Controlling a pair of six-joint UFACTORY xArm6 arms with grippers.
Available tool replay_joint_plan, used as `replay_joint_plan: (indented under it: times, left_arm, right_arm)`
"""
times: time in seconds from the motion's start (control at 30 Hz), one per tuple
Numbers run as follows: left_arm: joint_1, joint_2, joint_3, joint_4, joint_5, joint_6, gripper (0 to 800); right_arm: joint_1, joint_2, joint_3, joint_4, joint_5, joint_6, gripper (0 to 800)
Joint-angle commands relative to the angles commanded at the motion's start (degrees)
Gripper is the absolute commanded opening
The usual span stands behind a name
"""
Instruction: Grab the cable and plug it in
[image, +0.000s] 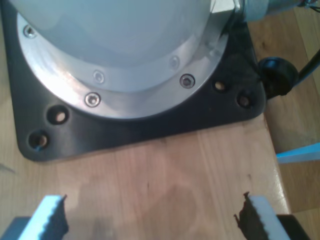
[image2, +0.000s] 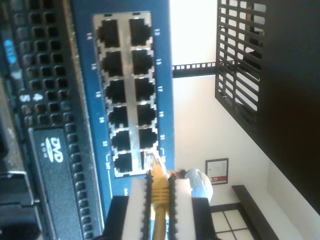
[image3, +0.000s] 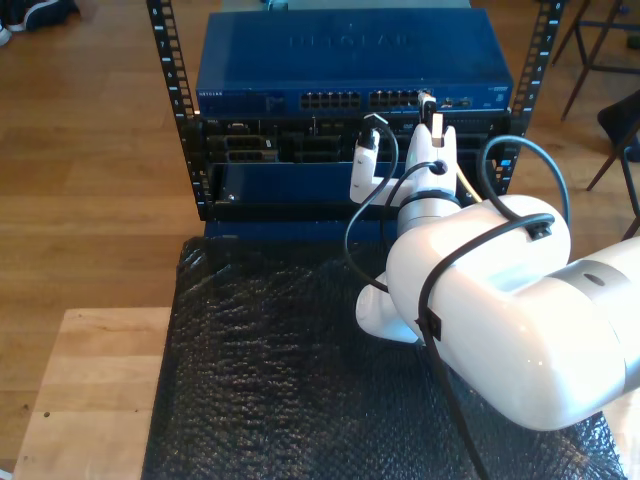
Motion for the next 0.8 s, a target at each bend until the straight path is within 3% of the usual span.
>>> replay_joint_plan:
  times: [0.8]
  left_arm:
    - [0.0, 0.0, 0.0, 0.0, 0.0, 0.0, 800]
  right_arm:
    - [-0.4, 0.2, -0.4, 0.3, 0.2, 0.1, 0]
